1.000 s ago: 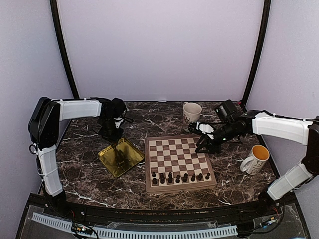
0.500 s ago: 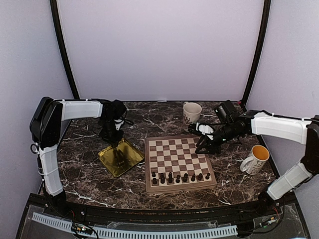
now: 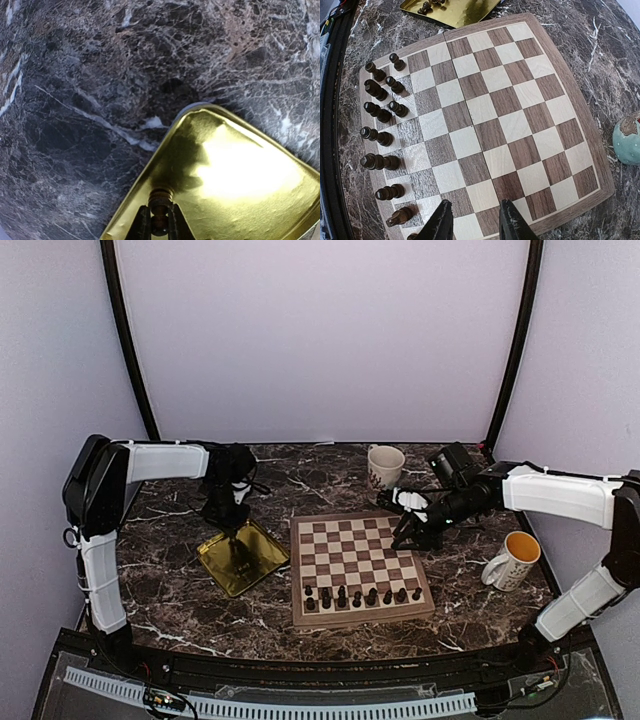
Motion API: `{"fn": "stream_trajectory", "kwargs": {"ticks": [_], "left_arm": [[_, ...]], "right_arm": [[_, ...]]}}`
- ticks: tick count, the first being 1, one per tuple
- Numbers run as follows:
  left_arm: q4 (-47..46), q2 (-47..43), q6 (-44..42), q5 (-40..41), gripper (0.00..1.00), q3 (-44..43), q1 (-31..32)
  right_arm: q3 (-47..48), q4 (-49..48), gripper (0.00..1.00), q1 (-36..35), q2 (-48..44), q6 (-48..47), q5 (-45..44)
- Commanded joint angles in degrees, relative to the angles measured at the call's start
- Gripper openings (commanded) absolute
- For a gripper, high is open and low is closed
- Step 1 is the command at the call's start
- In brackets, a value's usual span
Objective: Set up the chess pieces on the board
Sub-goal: Pick up the pawn from the storage box, then place the knight at e7.
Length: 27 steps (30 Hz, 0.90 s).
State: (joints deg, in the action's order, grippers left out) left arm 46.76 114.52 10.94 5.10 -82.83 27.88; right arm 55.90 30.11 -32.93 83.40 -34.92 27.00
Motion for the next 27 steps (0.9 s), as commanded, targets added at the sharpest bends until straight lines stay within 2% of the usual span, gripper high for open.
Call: {"fn": "stream_trajectory", "kwargs": {"ticks": [1,11,19,27], "left_arm": [[2.13,-0.26,-0.52,-0.83,0.05,-1.93,2.27],[8.63,-4.11,-2.30,0.37,0.02,-10.61,10.12],[6.97,-2.54,-4.52,-11.80,0.04,-20.57,16.24],[9.16,4.02,-9.88,-15.44,0.05,-30.95,22.43]], "right_arm": [[0.00,0.11,0.32,0.34,0.10,-0.17,0.38],[0.48,0.60,0.32,0.40,0.10,0.05,1.27],[1.66,1.23,0.32,2.71,-2.54,1.14,0.47],[1.06,2.40,0.35,7.41,-9.64,2.39,-5.79]]}}
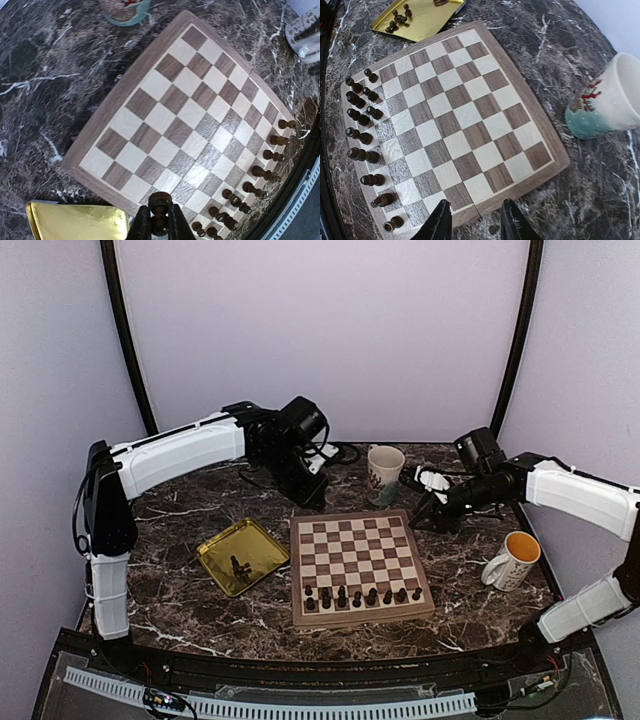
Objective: Set up the chess pieces on the board
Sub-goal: Place the knight at e7.
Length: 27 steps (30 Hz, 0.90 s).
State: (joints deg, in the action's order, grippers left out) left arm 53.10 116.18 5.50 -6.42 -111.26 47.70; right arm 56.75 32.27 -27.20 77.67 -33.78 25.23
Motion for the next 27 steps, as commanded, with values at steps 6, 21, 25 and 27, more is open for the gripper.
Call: {"fn": "stream_trajectory", "kwargs": {"ticks": [6,21,25,27], "left_arm": [[3.04,4.76,-13.25,-3.34,0.07,-2.80,9.04],[5.87,13.50,-18.24,1.65,0.07,-7.93,15.11],[5.71,14.79,-18.56,1.74,0.07,-8.79,15.60],[5.63,15.28,-18.88,1.71,0.07,-9.06,15.87]], "right_arm": [[-7.41,-9.13,0.39,7.27,-8.58,8.20,-14.77],[-8.85,-8.88,0.41,12.88,-8.17,8.67,-7.08],[-8.83,-8.65,0.41,12.87,-7.96,8.43,-6.49],[-8.89,-8.56,0.41,12.87,-7.92,8.38,-6.30]]}}
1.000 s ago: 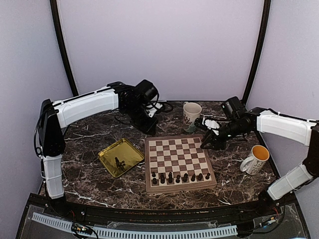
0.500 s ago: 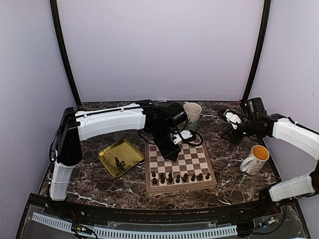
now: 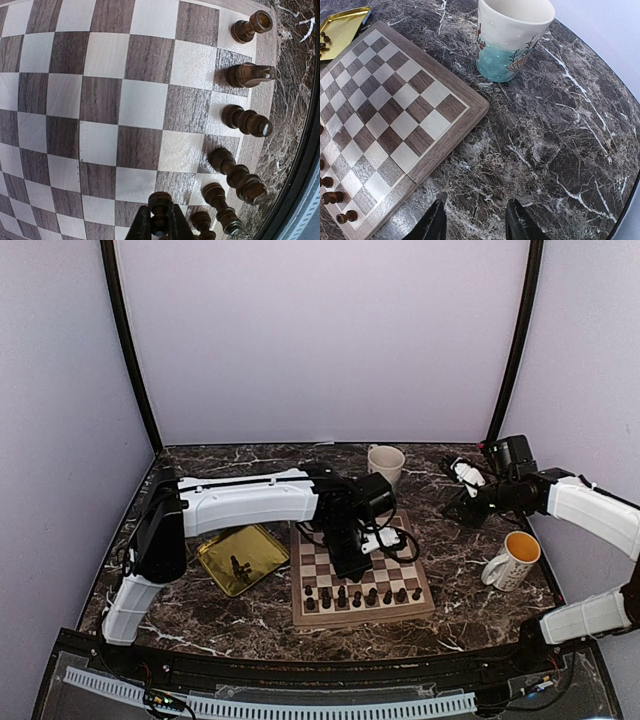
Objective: Set up the chess pieces on the board
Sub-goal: Place the knight at e7.
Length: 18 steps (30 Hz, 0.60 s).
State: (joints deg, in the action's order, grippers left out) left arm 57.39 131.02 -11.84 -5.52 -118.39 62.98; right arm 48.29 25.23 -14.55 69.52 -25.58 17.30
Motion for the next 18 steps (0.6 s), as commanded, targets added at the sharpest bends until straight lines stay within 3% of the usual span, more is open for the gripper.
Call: {"fn": "stream_trajectory", "kwargs": {"ticks": [1,18], "left_arm": [[1.39,0.65,-1.73,0.87,0.07,-1.96,0.64],[2.95,1.74,-2.60,-2.25,0.09,-0.62,1.00]], "right_arm": [[-0.47,-1.51,0.41,0.24,0.25,0.16,1.72],[-0.20,-0.98,0.41,0.22,1.79,-0.43,3.04]]}}
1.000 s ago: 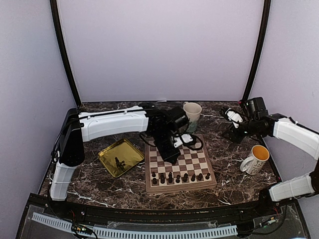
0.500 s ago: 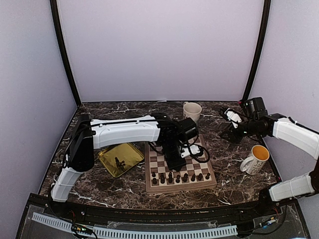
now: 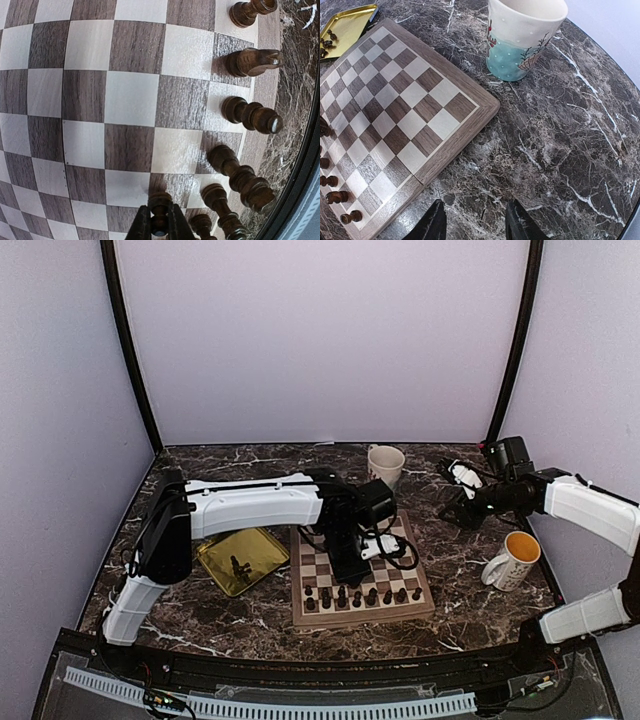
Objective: Set up the chess pieces on the board
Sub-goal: Place the knight at e7.
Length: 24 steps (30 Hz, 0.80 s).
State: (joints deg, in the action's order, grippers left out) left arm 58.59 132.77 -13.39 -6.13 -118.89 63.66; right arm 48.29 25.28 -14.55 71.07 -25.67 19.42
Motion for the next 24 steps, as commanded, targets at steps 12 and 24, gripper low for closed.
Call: {"fn": "stream_trajectory", "kwargs": {"ticks": [12,24], "left_arm": [[2.12,0.89,-1.02,-1.71,0.10,-0.06,0.59],[2.41,1.26,-0.80,-2.48,0.14,-0.19,1.02]], "right_arm": [[-0.07,-0.82,0.41,0.22,0.39,-0.45,1.24],[-0.11,-0.67,0.41,0.28,0.65,-0.61,1.49]]}}
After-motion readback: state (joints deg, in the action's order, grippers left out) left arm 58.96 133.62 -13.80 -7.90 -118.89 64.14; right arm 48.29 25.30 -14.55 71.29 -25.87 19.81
